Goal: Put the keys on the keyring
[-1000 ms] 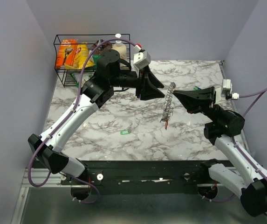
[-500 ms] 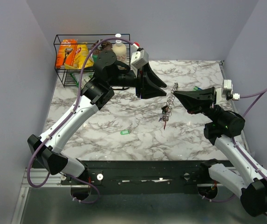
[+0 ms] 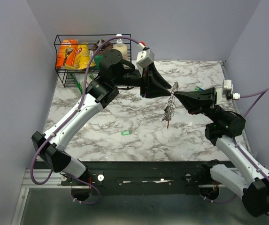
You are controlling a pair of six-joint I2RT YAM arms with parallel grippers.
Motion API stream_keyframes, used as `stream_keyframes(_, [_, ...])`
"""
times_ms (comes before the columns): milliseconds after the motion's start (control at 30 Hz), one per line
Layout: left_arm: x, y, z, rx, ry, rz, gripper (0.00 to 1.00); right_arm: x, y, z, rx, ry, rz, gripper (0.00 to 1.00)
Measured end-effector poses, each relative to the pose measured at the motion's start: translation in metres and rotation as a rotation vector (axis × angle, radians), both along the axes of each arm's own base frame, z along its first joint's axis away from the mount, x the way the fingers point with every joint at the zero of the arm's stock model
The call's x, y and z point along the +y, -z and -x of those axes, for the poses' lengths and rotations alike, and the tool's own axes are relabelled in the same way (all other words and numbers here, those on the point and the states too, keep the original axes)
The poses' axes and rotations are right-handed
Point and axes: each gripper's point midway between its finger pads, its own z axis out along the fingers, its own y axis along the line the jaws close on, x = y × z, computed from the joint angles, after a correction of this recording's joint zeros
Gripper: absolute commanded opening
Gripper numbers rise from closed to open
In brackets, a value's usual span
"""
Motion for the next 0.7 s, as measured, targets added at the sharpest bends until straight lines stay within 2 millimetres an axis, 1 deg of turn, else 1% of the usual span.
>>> stream_keyframes(233, [-0.0024,0.0073,-0.0009,0.023,0.003,-0.022,0.36,0.0005,0.0011,-0.0014,0.005,-0.001,0.001,0.01])
stream_keyframes(333, [-0.0036,0.0086,-0.0004,0.028,0.006,-0.026,0.32,0.0006,0.0011,-0.0014,0.006,-0.002,0.001,0.01])
stream_keyframes(500, [-0.0046,0.0085,0.0010,0.028,0.010,-0.026,0.31,0.0006,0.0014,-0.0015,0.008,-0.003,0.001,0.01])
stream_keyframes(600, [-0.0048,0.0085,0.0011,0.029,0.011,-0.026,0.24,0.0009,0.0020,-0.0022,0.010,-0.003,0.002,0.01])
stream_keyframes(633, [-0.0047,0.0082,0.0012,0.030,0.011,-0.026,0.17,0.0011,0.0024,-0.0027,0.012,-0.003,0.003,0.01])
stream_keyframes(700, [-0.0047,0.0079,0.0013,0.030,0.011,-0.025,0.12,0.0014,0.0032,-0.0036,0.015,-0.004,0.004,0.01])
